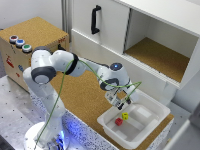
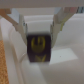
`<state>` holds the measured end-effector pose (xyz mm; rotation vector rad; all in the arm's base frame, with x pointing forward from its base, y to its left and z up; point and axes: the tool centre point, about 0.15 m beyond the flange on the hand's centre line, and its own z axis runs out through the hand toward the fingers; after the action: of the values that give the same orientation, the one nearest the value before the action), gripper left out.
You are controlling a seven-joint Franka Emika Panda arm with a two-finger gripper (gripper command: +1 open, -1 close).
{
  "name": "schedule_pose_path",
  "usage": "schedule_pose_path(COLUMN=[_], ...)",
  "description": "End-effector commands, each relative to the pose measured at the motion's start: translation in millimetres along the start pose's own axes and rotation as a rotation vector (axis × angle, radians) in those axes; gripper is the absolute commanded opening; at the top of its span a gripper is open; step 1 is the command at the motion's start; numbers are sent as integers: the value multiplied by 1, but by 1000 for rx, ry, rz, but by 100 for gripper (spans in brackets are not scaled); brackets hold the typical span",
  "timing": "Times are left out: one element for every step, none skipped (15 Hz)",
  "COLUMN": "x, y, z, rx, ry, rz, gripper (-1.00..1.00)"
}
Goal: Put the purple block inside the box
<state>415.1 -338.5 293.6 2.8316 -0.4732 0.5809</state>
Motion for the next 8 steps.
schedule_pose_path(x=[2,0,-3,-5,-8,-14,-18,-23], y=[-6,-7,-10,-16,-27,-38,-48,-61], z=[-17,-27,-42,-57,-71,-86,-98,-115], rx=[-100,-86,-48,-7,23,66,91,112], ry=[-15,2,32,52,56,66,58,63], rz=[2,5,14,1,-17,-32,-47,-60], gripper=[100,100,100,100,100,100,100,100])
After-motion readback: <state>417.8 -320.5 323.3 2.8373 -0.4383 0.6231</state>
